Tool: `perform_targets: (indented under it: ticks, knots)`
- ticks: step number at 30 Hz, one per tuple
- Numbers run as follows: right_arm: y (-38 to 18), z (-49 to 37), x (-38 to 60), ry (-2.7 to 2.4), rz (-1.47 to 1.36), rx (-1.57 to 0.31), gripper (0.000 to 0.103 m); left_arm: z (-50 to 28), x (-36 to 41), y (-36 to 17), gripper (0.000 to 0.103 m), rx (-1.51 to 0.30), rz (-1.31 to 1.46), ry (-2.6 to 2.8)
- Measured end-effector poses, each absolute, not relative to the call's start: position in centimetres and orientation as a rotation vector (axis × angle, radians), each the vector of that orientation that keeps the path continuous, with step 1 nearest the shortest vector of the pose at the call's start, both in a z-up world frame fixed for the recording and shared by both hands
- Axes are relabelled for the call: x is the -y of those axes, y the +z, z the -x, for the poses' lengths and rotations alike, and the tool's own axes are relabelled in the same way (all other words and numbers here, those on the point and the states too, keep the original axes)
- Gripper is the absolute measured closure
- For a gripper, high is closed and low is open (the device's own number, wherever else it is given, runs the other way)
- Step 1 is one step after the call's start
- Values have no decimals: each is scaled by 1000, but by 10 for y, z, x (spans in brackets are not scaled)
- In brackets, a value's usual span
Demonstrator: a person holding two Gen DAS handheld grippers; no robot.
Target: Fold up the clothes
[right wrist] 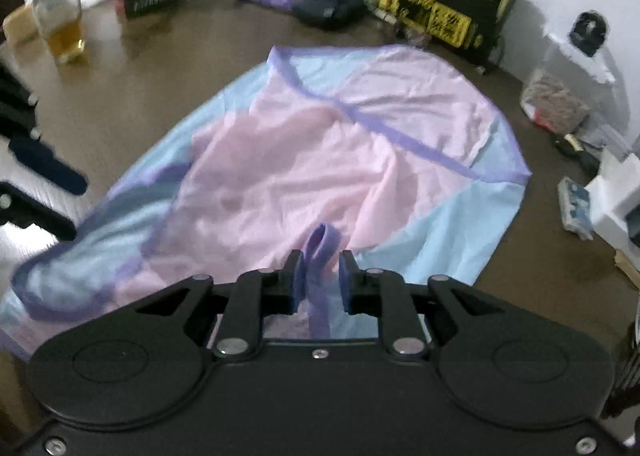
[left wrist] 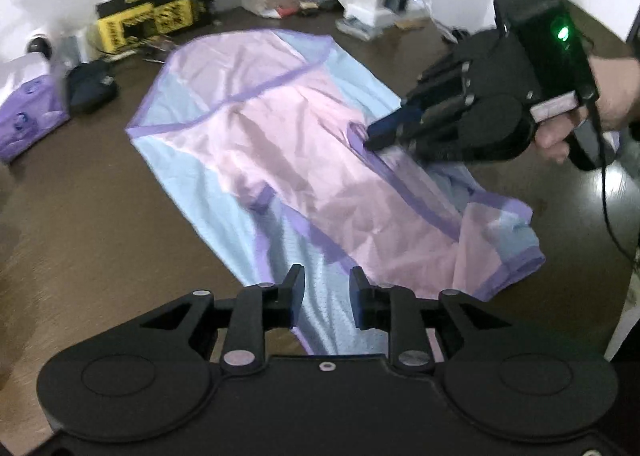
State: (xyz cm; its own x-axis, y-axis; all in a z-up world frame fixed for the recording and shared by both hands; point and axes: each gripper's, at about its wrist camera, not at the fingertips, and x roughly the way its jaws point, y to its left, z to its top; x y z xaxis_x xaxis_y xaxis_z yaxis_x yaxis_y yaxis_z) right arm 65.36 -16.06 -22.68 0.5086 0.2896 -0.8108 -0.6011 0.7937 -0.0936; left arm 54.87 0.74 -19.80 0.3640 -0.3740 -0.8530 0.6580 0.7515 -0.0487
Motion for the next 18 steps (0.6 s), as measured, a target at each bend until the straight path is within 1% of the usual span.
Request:
perform_targets:
  ticks: [3,4,5,6,8,11,13,16,18]
  knots:
    - [-221,-643,185,440,329,-874,96,-533,-4,-209,79,-1005,-384,-720]
    - [-219,-639,194,404,303,-887,93,-526,-5,-206,79,-994,-391,-727]
    - [-216,-630,200,402,297,-901,84,-519,-7,-203,79,-982,-392,-734]
    - [-212,-621,207,407,293,-909,80,-513,-10,-198,79,-978,-384,-749]
    - [-198,-598,217,493,304,-877,76,-505,-11,-192,79,-985,-368,-788]
    - [-188,-553,213,662,381,-895,76,-480,-10,-192,78,-992,-440,-907]
    - [-195,-522,203,752,455,-908,76,-470,-8,-200,76,-990,-500,-921]
    - [-211,-509,190,739,499,-927,78,-463,-7,-217,75,-991,-564,-890]
    - [-217,-510,186,712,476,-937,79,-461,-9,-221,75,-988,-573,-886]
